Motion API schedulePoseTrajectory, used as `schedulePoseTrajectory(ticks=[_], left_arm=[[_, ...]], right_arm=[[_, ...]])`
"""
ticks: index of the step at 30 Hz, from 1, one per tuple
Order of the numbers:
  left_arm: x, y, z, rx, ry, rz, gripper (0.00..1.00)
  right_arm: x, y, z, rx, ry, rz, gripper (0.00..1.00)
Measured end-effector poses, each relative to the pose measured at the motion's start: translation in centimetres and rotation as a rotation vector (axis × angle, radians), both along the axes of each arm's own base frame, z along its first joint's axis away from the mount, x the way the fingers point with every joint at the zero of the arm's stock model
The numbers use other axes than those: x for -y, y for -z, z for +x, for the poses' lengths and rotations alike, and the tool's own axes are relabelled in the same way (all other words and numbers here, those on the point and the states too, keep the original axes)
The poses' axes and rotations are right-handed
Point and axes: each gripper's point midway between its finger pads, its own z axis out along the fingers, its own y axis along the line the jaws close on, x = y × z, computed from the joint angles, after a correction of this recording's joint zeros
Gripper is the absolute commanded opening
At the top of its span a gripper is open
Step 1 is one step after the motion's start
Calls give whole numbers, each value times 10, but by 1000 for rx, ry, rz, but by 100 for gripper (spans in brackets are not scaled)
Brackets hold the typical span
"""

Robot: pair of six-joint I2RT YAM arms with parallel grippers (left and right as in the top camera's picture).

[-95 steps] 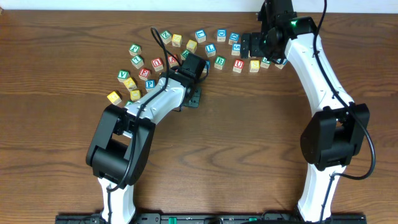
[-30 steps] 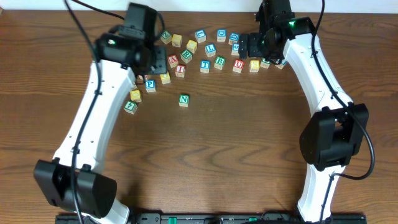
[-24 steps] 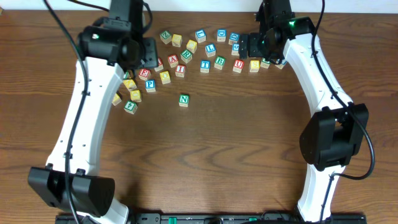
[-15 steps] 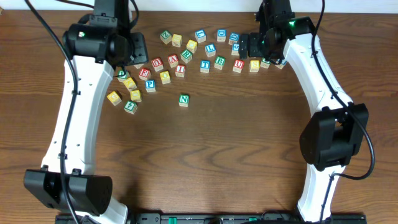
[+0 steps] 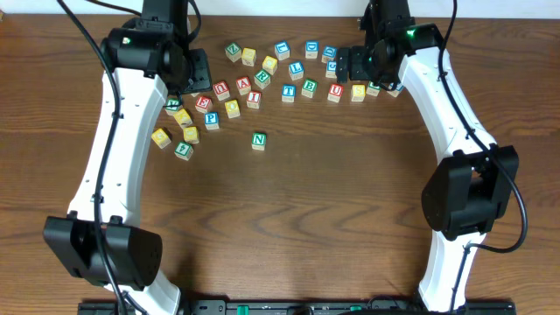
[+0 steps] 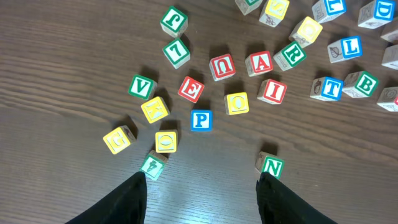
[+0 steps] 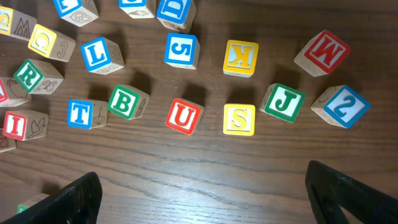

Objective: Spell out NEURIPS
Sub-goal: 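Move the left gripper over the red E block in the arc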

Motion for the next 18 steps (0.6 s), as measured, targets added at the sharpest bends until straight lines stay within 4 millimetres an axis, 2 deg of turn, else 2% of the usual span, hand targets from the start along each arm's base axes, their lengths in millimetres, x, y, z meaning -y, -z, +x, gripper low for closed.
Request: schedulePoseTrajectory(ticks=[9,18], left_arm=[[0,1,0,-2,0,0,56],[0,1,0,-2,0,0,56]], right_arm=[[-2,1,-2,-10,-6,12,99],[-17,-4,0,-1,-29,93,99]])
